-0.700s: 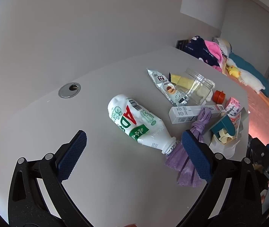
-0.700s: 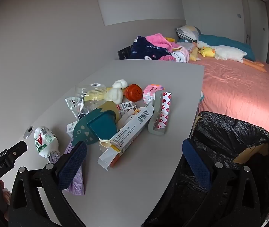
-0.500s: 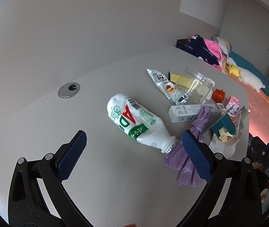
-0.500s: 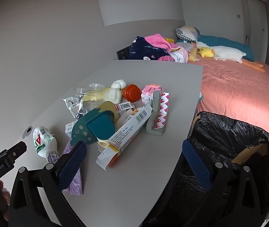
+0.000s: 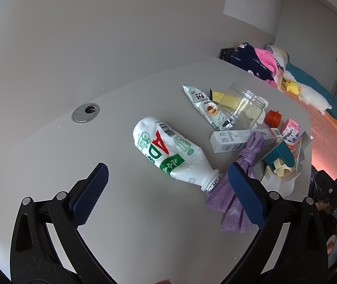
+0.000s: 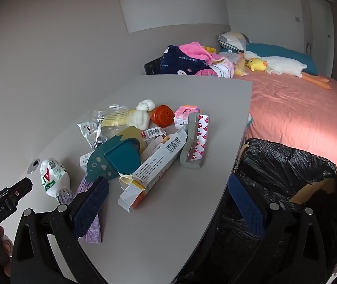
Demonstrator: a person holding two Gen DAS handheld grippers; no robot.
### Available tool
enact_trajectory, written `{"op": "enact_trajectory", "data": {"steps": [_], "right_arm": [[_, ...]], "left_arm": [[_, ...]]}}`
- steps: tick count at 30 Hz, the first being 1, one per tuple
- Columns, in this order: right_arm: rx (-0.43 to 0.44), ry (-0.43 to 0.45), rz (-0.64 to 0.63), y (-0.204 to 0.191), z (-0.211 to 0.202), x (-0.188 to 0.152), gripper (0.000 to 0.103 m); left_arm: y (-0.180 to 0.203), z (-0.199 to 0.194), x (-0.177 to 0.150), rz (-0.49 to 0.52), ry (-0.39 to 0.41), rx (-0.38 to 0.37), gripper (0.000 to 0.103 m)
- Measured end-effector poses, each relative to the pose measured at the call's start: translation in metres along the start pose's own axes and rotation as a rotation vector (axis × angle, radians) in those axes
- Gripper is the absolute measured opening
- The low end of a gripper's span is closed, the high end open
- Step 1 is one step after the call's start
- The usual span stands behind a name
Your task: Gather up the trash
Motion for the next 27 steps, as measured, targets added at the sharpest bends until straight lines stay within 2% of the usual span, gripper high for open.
{"op": "enact_trajectory", "data": {"steps": [27], "right_arm": [[-0.006,0.001,0.001,0.0017,-0.0017,0.0005,0.100]], "left_arm": [[0.0031,-0.0008,-0.0010,0.004,-0.005,-0.002,0.097]]}}
Point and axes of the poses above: each gripper's, at about its wrist camera, not at the fingertips, and z roughly the way its jaws point, y to its right, x to its top, the point moved 7 cm from there along z, roughly the way its jaws point, and after that the axes turned 6 degrees about y, right-handed, at the moved point
